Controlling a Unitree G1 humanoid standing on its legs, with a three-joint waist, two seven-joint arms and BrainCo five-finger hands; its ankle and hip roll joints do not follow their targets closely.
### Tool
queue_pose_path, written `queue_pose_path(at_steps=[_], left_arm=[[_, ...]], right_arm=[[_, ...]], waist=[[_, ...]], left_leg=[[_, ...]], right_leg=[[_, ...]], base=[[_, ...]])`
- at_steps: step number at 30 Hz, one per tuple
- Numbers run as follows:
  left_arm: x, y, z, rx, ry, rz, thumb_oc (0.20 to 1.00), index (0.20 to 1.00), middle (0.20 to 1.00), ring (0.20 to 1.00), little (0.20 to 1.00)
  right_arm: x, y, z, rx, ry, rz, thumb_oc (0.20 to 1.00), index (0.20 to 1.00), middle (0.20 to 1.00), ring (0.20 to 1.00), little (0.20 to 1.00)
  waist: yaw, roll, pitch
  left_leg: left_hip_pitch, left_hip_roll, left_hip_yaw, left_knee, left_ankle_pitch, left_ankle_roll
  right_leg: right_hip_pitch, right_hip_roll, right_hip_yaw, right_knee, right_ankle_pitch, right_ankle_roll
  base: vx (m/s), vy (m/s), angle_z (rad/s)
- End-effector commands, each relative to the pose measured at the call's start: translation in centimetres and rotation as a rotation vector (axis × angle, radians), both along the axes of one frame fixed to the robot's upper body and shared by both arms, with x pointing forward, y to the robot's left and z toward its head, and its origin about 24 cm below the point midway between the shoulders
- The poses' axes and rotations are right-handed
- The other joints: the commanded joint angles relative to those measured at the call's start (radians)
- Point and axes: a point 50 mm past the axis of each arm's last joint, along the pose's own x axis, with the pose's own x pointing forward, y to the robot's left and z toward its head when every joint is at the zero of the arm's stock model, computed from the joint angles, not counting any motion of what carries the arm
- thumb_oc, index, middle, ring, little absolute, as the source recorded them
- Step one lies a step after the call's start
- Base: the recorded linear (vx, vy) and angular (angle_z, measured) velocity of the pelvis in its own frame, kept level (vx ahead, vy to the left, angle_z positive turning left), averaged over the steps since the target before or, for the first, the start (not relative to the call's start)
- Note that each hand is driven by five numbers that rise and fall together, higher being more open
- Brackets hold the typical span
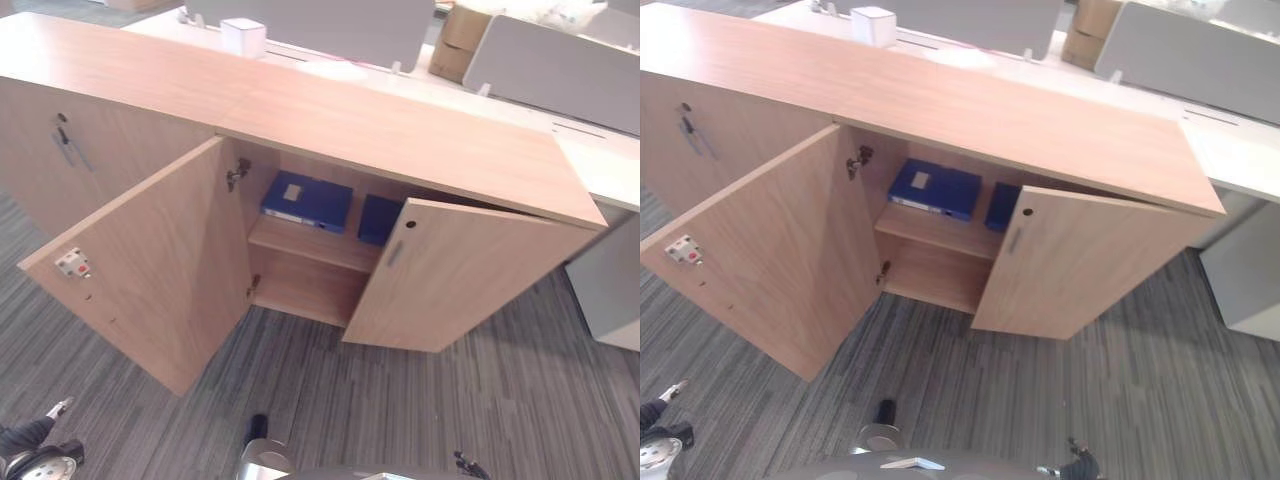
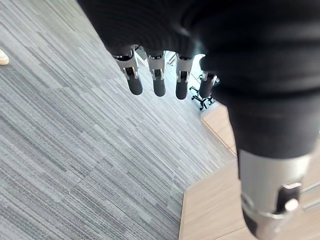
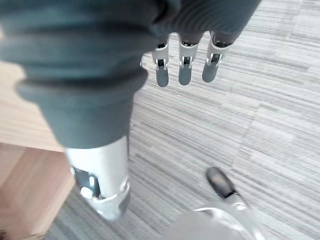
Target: Put the empty folder in the office cabinet
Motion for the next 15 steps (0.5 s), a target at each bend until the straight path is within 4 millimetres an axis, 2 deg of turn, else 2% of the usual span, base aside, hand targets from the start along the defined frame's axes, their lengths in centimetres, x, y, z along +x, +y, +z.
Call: queue_pose_path(at_steps=[1,2,7,9,12,15], left_arm=[[0.5,1.8,2.2,0.106,-0.004,-0.068,1.000,1.000,1.000,1.000,1.000],[0.5,2.8,3.0,0.137,0.015,-0.073,1.000,1.000,1.000,1.000,1.000],[0.3,4.2,4.1,0.162,0.056,-0.076,1.000,1.000,1.000,1.000,1.000],[0.5,4.9,4.6,0.163,0.088,-0.095,1.000,1.000,1.000,1.000,1.000],[0.7,5.0,4.7,0.154,0.101,-0.110,1.000,1.000,1.000,1.000,1.000],[1.1,4.4,3.8,0.112,0.135,-0.150,1.000,1.000,1.000,1.000,1.000]], right_arm=[[4.4,-1.8,1.0,-0.042,-0.117,0.048,1.000,1.000,1.000,1.000,1.000],[3.7,-1.6,0.9,-0.028,-0.107,0.015,1.000,1.000,1.000,1.000,1.000],[3.8,-1.5,0.9,-0.007,-0.122,-0.046,1.000,1.000,1.000,1.000,1.000],[3.8,-1.2,0.9,0.011,-0.128,-0.089,1.000,1.000,1.000,1.000,1.000],[3.7,-0.9,0.8,0.022,-0.125,-0.100,1.000,1.000,1.000,1.000,1.000],[3.7,-0.3,0.7,0.040,-0.119,-0.105,1.000,1.000,1.000,1.000,1.000]], waist=[[-0.010,0.045,-0.013],[-0.027,0.034,-0.019],[-0.043,0.008,-0.006],[-0.064,-0.016,0.002],[-0.071,-0.032,0.005],[-0.098,-0.058,-0.002]], left_leg=[[0.054,0.035,-0.006,-0.091,-0.001,-0.033],[0.070,0.024,0.010,-0.098,-0.012,-0.028],[0.090,0.006,0.041,-0.098,-0.033,-0.016],[0.116,-0.007,0.078,-0.098,-0.055,-0.002],[0.136,-0.015,0.106,-0.098,-0.067,0.006],[0.166,-0.025,0.149,-0.098,-0.085,0.015]], right_leg=[[-0.003,-0.041,0.017,0.015,0.016,0.085],[-0.011,-0.052,0.033,0.014,0.028,0.092],[-0.027,-0.071,0.075,0.020,0.050,0.105],[-0.045,-0.083,0.118,0.027,0.072,0.114],[-0.054,-0.089,0.147,0.030,0.084,0.120],[-0.070,-0.100,0.186,0.032,0.108,0.132]], base=[[0.02,0.229,-0.25],[0.01,0.173,-0.19],[-0.01,0.105,-0.25],[-0.02,0.126,-0.31],[0.00,0.080,-0.22],[0.01,0.061,-0.39]])
